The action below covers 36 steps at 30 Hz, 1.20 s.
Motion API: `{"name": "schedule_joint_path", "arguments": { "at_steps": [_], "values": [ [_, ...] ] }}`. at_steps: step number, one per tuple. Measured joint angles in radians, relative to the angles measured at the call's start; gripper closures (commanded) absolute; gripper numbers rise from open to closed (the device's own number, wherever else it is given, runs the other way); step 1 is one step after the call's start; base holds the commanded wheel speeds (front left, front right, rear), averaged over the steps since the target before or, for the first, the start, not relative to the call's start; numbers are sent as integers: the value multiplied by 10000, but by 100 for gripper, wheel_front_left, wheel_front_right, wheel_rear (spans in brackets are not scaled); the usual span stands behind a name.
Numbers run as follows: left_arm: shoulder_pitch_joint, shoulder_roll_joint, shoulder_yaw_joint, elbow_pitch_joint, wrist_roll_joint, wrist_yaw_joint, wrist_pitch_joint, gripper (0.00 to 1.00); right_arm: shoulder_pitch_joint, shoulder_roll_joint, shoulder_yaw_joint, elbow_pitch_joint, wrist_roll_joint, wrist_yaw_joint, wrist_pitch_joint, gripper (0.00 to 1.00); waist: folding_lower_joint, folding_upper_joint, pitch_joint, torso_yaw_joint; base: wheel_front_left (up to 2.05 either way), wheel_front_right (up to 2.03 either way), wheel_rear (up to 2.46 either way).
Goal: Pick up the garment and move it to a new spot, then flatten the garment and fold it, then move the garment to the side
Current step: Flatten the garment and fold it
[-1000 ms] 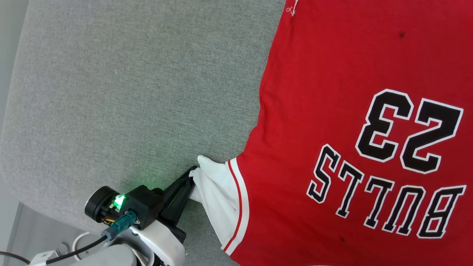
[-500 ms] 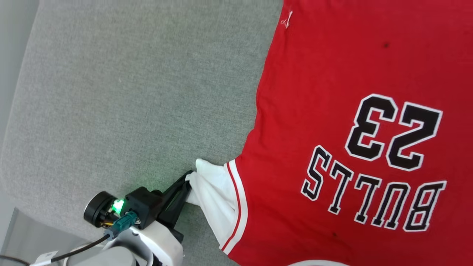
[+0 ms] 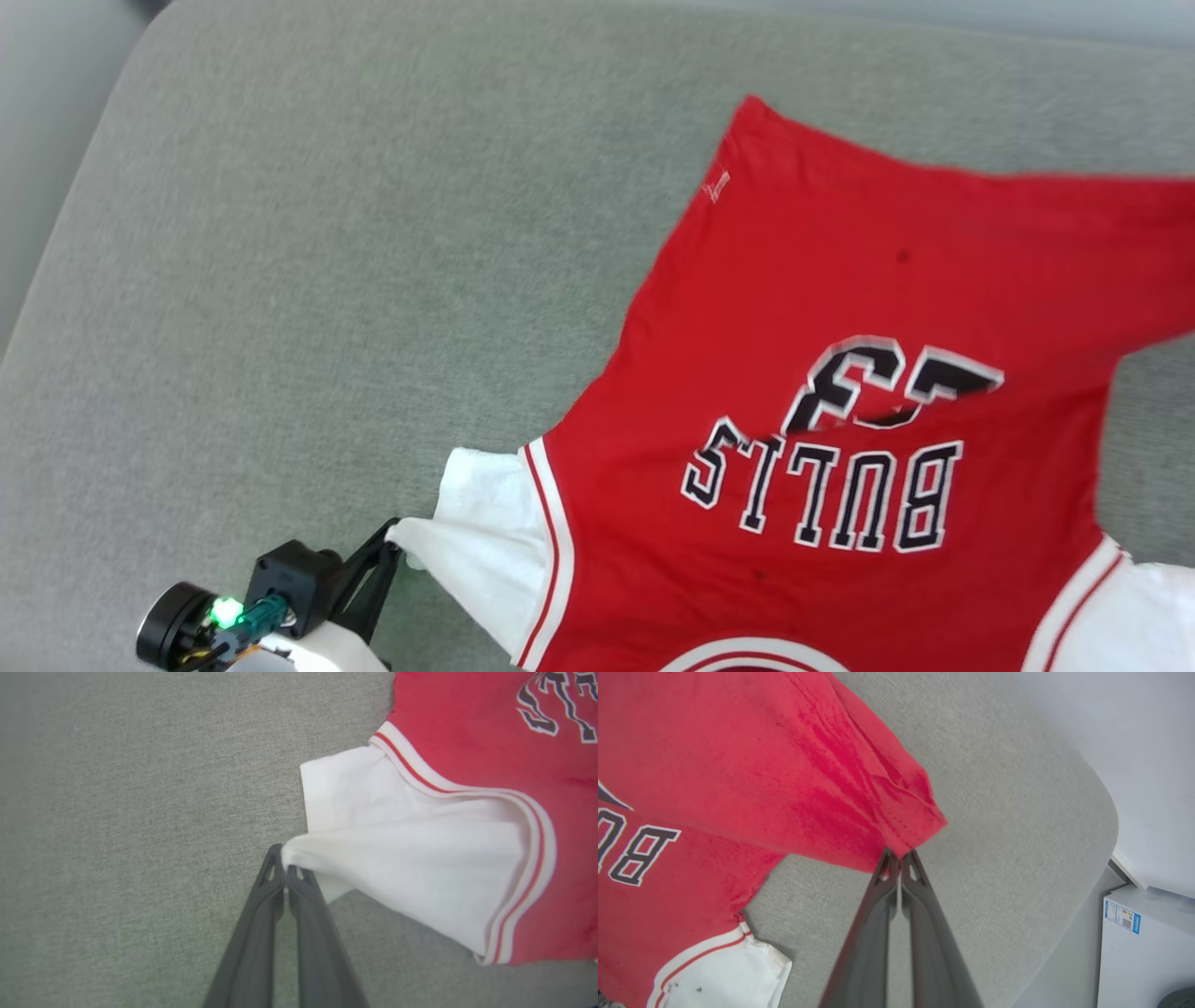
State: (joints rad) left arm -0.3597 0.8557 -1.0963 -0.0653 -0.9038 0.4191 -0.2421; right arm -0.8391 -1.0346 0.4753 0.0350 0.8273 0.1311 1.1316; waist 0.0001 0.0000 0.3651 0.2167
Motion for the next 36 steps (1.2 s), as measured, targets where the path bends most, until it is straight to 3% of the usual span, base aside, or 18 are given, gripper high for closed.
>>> {"name": "schedule_joint_path", "arguments": {
  "at_steps": [4, 11, 19, 27, 28, 29, 30, 36],
  "values": [
    [468, 253, 35, -119, -174, 215, -6, 100, 2050, -1252, 159, -711, 907, 0, -600, 100, 0, 0, -641, -564, 0, 0, 0],
    [798, 487, 98, -293, -337, 341, -48, 100, 5329, -2084, 169, -796, 2057, 0, -1881, 100, 0, 0, -1098, -1236, 0, 0, 0],
    [875, 663, 121, -332, -343, 328, -73, 100, 9196, -1964, 109, -161, 2661, 0, -3973, 100, 0, 0, -1196, -1638, 0, 0, 0],
    [897, 702, 125, -332, -416, 303, -71, 100, 11194, -1200, 73, 36, 2541, 0, -4851, 100, -1, 0, -1287, -1682, 0, 0, 0],
    [901, 704, 125, -332, -430, 305, -71, 100, 11244, -1131, -54, 40, 2485, 0, -5003, 65, -1, 0, -1320, -1698, 0, 0, 0],
    [929, 708, 123, -334, -441, 309, -71, 100, 11262, -1076, -165, 44, 2380, 0, -5108, 20, 0, 0, -1358, -1723, 0, 0, 0],
    [969, 711, 111, -336, -443, 309, -69, 100, 11262, -1026, -301, 44, 2293, 0, -5172, 0, -1, 0, -1399, -1745, 0, 0, 0],
    [1030, 725, 67, -389, -441, 322, -17, 100, 10545, -1041, -2188, -328, 2092, 0, -5783, 0, -1, 0, -1592, -1776, 0, 0, 0]
  ]
}}
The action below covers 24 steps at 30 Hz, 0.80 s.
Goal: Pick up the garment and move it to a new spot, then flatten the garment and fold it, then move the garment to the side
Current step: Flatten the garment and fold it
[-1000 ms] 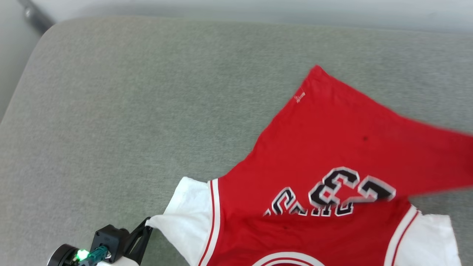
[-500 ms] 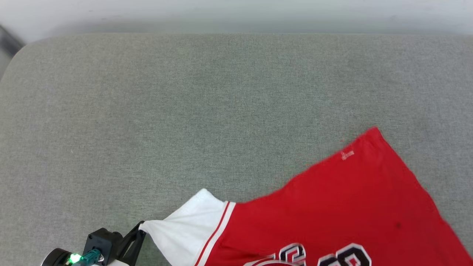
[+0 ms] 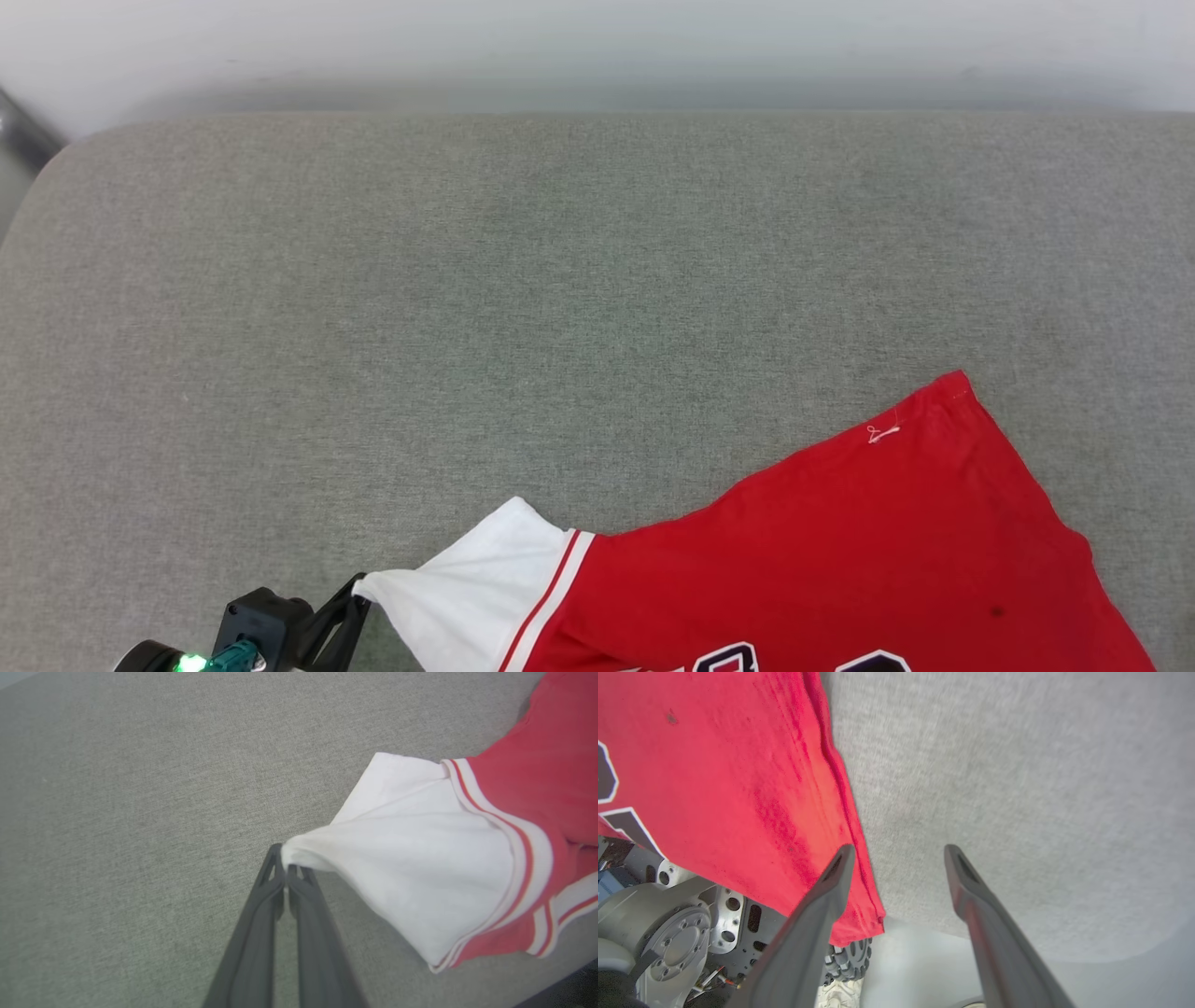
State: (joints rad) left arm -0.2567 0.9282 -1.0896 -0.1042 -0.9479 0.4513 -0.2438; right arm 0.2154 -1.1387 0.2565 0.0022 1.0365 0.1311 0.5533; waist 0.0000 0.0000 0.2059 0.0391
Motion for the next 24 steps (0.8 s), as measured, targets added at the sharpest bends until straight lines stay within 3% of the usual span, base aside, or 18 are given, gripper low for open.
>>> {"name": "schedule_joint_path", "arguments": {
  "at_steps": [5, 11, 15, 24],
  "values": [
    [-35, -33, -50, -90, 48, 17, 50, 100, -903, -251, -1237, -982, -276, 0, 447, 0, 0, 0, -15, 129, 0, 0, 0],
    [-253, -167, -159, -119, 297, -77, 171, 100, -2544, -313, -1592, -2196, -616, 0, 2332, 0, 0, 0, 202, 396, 0, 0, 0],
    [-536, -276, -174, -79, 405, -159, 215, 100, -4106, -65, -809, -2698, -995, 0, 3956, 0, 0, 0, 444, 578, 0, 0, 0],
    [-1084, -769, -201, 113, 721, -322, 251, 100, -7666, 2088, 1457, -1501, -2128, 0, 6493, 0, 0, 0, 1202, 1072, 0, 0, 0]
  ]
}}
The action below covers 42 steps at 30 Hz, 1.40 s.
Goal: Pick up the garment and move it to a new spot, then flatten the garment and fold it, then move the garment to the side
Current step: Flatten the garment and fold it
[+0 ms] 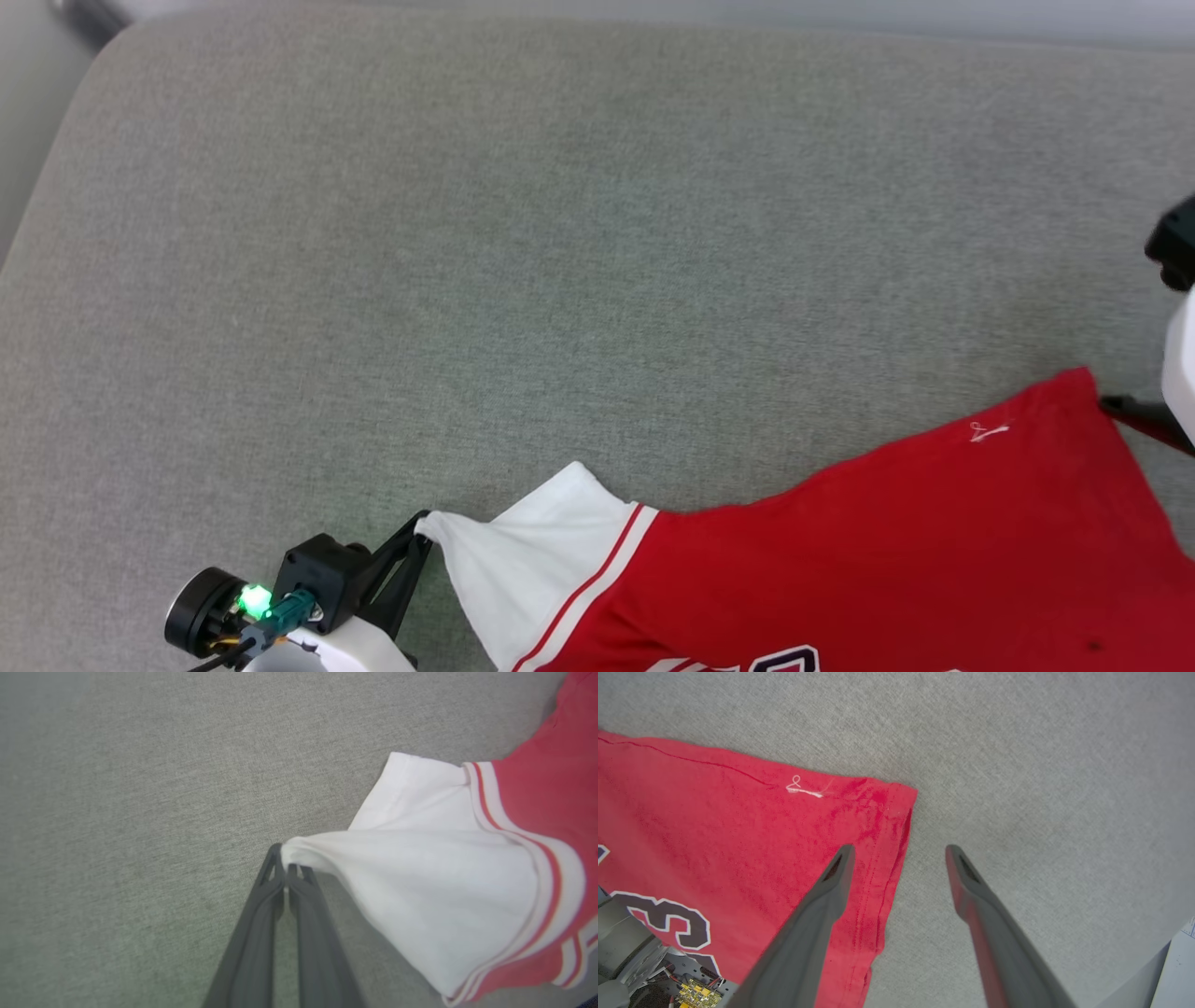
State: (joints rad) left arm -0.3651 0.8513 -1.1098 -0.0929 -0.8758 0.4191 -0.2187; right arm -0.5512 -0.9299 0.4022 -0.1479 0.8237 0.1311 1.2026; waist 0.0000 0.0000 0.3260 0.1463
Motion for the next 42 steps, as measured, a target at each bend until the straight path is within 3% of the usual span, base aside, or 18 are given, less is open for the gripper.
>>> {"name": "schedule_joint_path", "arguments": {
  "at_steps": [7, 16, 17, 18, 24, 32, 42],
  "values": [
    [-253, -326, 67, 244, 102, -138, -84, 100, -920, 865, 635, 1576, -433, 0, 198, 0, 0, 0, 660, 349, 0, 0, 0],
    [-438, -522, 138, 476, 146, -249, -178, 100, -800, 823, 1281, 2132, -326, 0, -332, 0, 0, 0, 1143, 532, 0, 0, 0],
    [-453, -527, 142, 502, 146, -284, -180, 100, -819, 777, 1373, 2096, -295, 0, -343, 60, 0, 0, 1149, 518, 0, 0, 0],
    [-456, -527, 150, 525, 146, -291, -182, 100, -840, 736, 1463, 2061, -293, -2, -410, 100, 0, 0, 1148, 498, 0, 0, 0],
    [-466, -550, 144, 706, 105, -368, -182, 100, -889, 748, 1820, 2104, -54, 0, -1062, 100, 0, 0, 863, 337, 0, 0, 0],
    [-593, -355, 107, 769, 297, -401, -132, 100, -946, 514, 1902, 1722, 165, 0, -2838, 100, 0, 0, -210, 109, 0, 0, 0],
    [-2575, 35, 796, 353, 888, -451, 253, 100, -1285, 215, 1200, 1112, 2, 0, -5143, 100, -1, 0, -1661, -284, 0, 0, 0]
  ]
}}
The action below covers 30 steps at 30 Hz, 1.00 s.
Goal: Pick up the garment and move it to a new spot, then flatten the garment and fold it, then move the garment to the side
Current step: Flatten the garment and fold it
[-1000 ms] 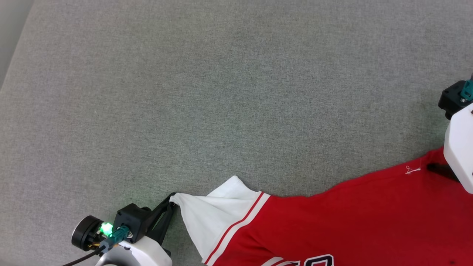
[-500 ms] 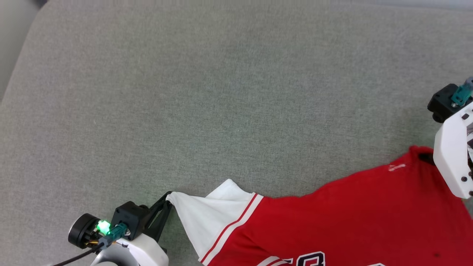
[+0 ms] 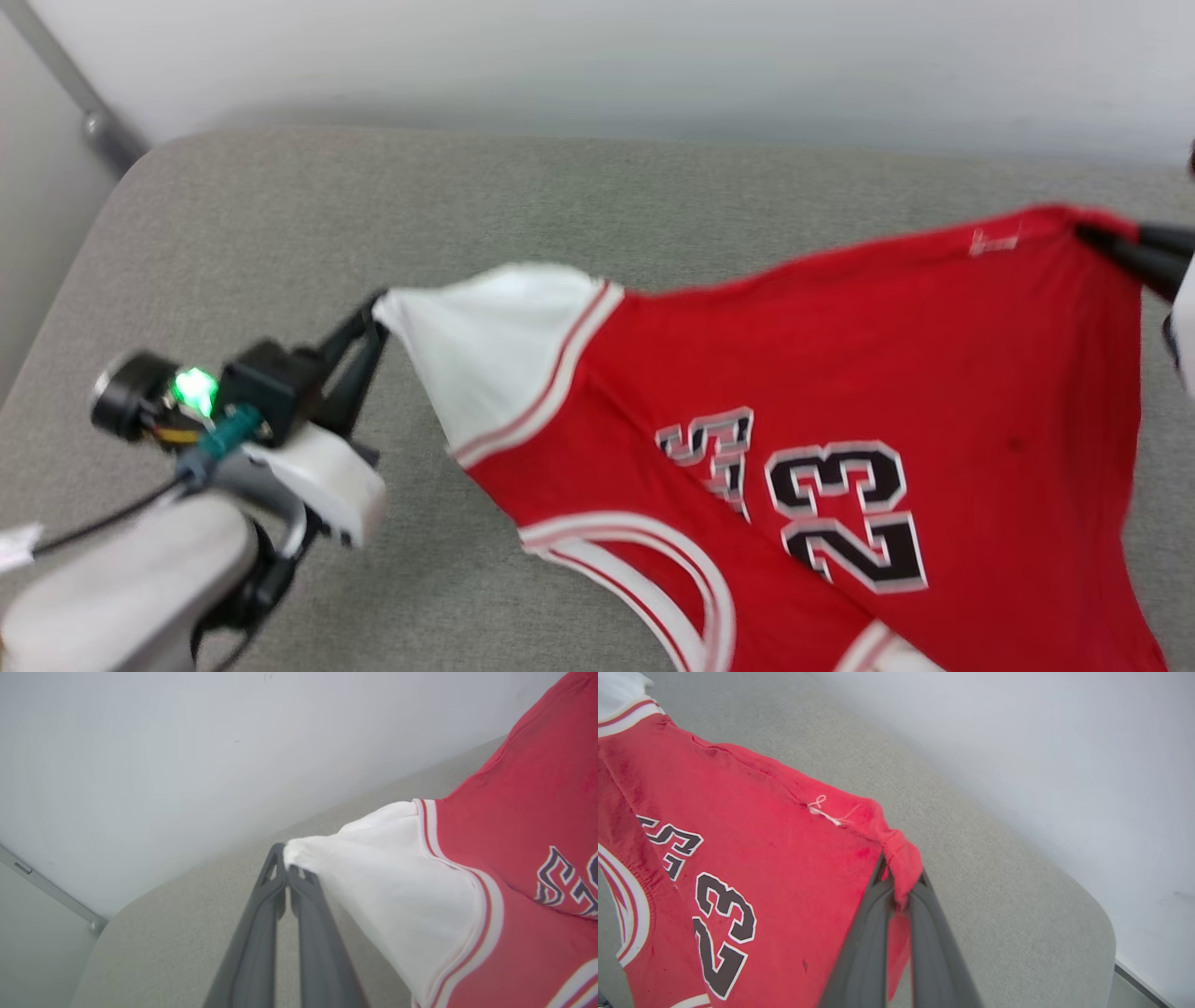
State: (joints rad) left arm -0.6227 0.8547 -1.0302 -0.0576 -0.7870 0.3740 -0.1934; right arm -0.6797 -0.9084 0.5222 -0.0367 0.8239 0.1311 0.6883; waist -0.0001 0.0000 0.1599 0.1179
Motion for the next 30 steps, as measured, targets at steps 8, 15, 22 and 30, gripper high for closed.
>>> {"name": "schedule_joint_path", "arguments": {
  "at_steps": [8, 15, 22, 30],
  "values": [
    [-2834, -69, 756, 155, 629, -719, 566, 100, -1451, 326, -654, -142, -715, 0, -788, 100, 0, 0, -11, -555, 0, 0, 0],
    [-5758, -610, 1290, 976, 1264, -1526, 1122, 100, -3627, 821, -980, 320, -1480, 0, -1076, 100, 1, 1, 804, -822, 0, 0, 0],
    [-9205, -1398, 1701, 2213, 2048, -2470, 1413, 100, -6420, 1225, -1174, 1390, -2343, 0, -1204, 100, 2, 0, 2060, -956, 0, 0, 0],
    [-12518, -2332, 2104, 4303, 2560, -3275, 1381, 100, -9553, 1779, -1235, 2823, -3266, 0, -1580, 100, 3, 1, 3496, -951, 0, 0, 0]
  ]
}}
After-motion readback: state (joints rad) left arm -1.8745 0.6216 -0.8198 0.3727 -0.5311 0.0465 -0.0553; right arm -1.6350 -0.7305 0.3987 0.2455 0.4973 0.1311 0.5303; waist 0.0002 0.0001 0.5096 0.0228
